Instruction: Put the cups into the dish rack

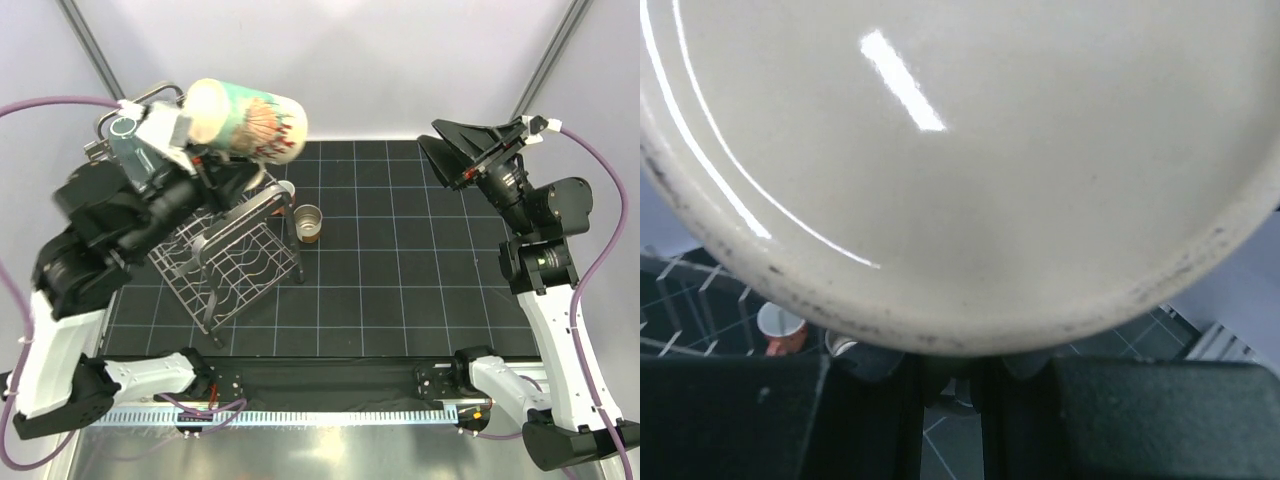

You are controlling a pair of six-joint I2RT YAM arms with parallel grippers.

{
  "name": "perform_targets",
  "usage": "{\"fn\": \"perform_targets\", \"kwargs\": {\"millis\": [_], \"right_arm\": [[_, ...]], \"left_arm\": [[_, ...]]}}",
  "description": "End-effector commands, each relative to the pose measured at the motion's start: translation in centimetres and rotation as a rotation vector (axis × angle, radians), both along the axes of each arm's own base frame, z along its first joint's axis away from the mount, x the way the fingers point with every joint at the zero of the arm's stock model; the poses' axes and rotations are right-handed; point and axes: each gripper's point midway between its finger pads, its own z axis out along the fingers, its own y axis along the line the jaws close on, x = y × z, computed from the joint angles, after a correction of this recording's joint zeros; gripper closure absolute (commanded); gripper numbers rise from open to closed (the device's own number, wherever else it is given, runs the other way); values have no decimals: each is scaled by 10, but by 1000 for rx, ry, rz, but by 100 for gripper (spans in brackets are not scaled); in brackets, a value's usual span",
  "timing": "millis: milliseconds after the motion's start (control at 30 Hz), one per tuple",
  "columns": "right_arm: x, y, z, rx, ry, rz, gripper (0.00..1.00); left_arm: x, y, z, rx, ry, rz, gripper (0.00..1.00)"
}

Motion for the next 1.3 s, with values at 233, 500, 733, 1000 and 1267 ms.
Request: {"fn": "perform_targets", "kwargs": {"millis": [233, 500, 733, 1000, 1267], "right_arm": [[-2, 3, -15, -23, 4, 16, 46], [-6, 3, -26, -27, 26, 21, 46], [-9, 3, -33, -28, 42, 25, 47], [-13, 4, -39, -34, 52, 36, 47], [-12, 6, -44, -37, 66, 53, 47]], "left_arm": [[-18, 107, 33, -43, -64, 341, 100], [-9, 122, 19, 25, -6, 450, 100], [8, 122, 8, 88, 33, 528, 100], [26, 118, -11, 195, 75, 600, 100], [34, 140, -26, 242, 122, 717, 100]]}}
